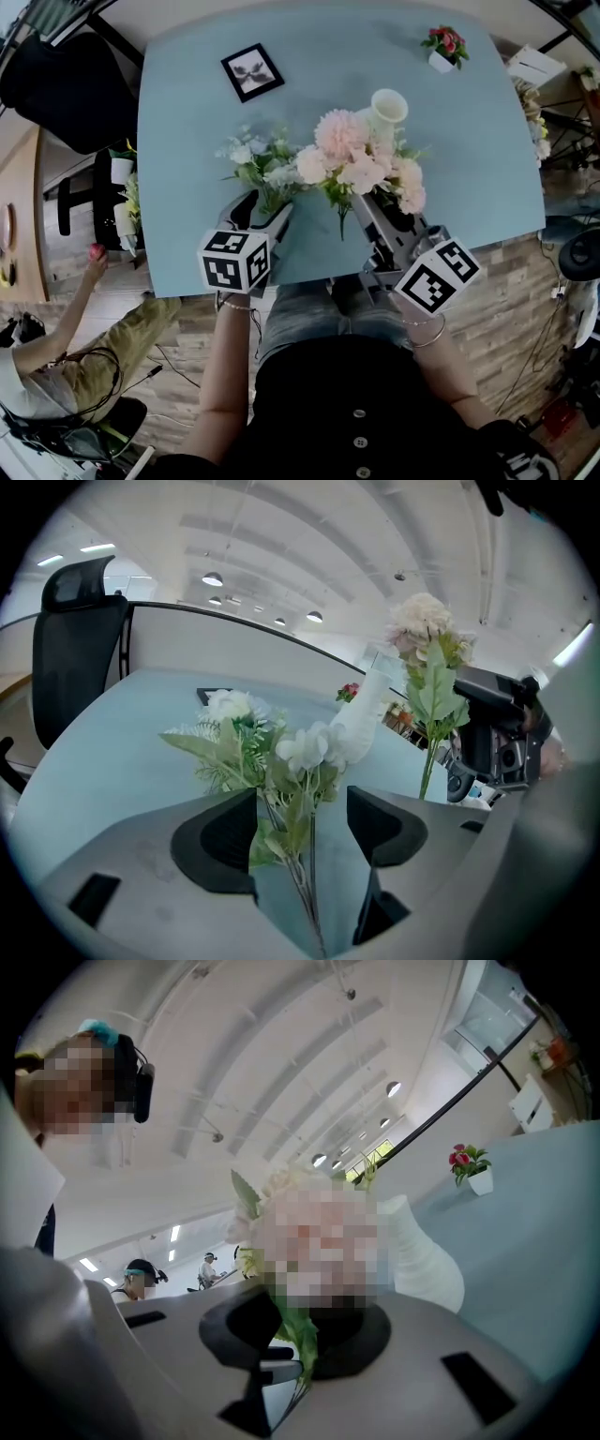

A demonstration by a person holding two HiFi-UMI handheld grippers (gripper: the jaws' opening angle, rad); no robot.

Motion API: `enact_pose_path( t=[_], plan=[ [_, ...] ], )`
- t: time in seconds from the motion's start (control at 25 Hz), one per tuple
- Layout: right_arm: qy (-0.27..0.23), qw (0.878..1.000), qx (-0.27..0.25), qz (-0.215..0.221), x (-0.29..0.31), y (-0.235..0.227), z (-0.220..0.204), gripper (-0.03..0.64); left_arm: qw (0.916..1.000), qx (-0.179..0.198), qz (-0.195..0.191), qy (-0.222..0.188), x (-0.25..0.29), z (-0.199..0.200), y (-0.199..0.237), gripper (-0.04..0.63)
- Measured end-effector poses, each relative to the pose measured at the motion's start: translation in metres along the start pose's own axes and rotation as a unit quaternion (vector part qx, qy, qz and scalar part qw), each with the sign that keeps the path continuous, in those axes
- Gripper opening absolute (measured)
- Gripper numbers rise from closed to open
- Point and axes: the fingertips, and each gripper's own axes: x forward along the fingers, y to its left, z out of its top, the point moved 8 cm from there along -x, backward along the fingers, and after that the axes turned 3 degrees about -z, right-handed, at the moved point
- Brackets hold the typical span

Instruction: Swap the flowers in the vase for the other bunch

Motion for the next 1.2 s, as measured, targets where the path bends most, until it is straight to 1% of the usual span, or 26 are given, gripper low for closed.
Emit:
enact_pose_path(
  t=[0.24,0.44,0.8,0.92,1.0,1.2],
  plan=[
    [0.008,1.0,0.006,-0.002,0.0,-0.001,-0.002,0.074,0.9998,-0.012,0.003,0.018,0.015,-0.003,0.008,0.281],
    [0.016,1.0,0.006,-0.001,-0.001,-0.002,-0.002,0.074,0.9995,-0.015,-0.015,0.024,0.026,0.003,0.01,0.281],
    [0.013,1.0,0.003,-0.005,-0.001,-0.001,-0.002,0.074,0.9974,0.001,-0.022,0.068,0.046,-0.004,0.018,0.278],
    [0.011,1.0,0.004,-0.011,-0.001,-0.002,-0.003,0.074,0.9971,0.003,-0.016,0.074,0.049,-0.004,0.023,0.233],
    [0.01,1.0,0.005,-0.015,-0.001,-0.002,-0.003,0.074,0.997,0.006,-0.014,0.076,0.05,-0.004,0.025,0.222],
    [0.004,1.0,0.009,-0.023,-0.015,-0.009,-0.002,0.074,0.9974,0.015,-0.013,0.07,0.051,-0.002,0.013,0.161]
  ],
)
